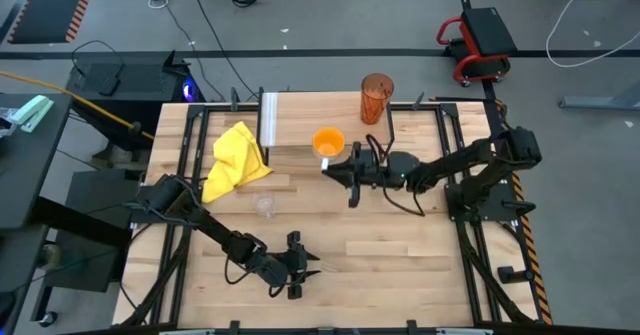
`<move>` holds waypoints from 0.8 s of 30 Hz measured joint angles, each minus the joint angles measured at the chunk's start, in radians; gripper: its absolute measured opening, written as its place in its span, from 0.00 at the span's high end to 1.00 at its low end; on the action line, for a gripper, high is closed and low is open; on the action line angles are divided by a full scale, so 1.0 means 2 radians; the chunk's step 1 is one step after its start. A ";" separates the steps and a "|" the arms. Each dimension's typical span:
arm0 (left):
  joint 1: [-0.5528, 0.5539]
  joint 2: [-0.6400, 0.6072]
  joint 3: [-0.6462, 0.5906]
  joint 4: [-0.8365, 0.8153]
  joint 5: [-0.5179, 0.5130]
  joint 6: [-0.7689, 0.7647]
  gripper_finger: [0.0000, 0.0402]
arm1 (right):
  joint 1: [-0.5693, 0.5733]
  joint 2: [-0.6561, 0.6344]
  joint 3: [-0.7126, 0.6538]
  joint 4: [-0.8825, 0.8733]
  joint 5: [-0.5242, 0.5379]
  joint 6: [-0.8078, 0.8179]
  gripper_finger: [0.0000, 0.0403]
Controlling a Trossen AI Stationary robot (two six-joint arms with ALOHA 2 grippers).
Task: Stack small to large cups/mugs on shelf
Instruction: Put the yellow mug on the shelf
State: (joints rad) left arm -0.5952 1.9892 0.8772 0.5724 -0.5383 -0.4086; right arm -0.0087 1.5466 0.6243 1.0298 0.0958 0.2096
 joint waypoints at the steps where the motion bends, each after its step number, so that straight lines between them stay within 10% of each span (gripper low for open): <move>1: 0.001 0.000 0.000 0.000 0.000 0.000 0.58 | -0.007 -0.003 0.000 0.000 -0.004 0.000 0.95; 24: 0.008 0.000 0.000 0.000 0.000 0.000 0.60 | -0.073 0.026 0.069 -0.099 -0.012 0.012 0.96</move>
State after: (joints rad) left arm -0.5797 1.9892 0.8772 0.5716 -0.5377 -0.4095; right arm -0.1544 1.5982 0.7616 0.8308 0.0727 0.2339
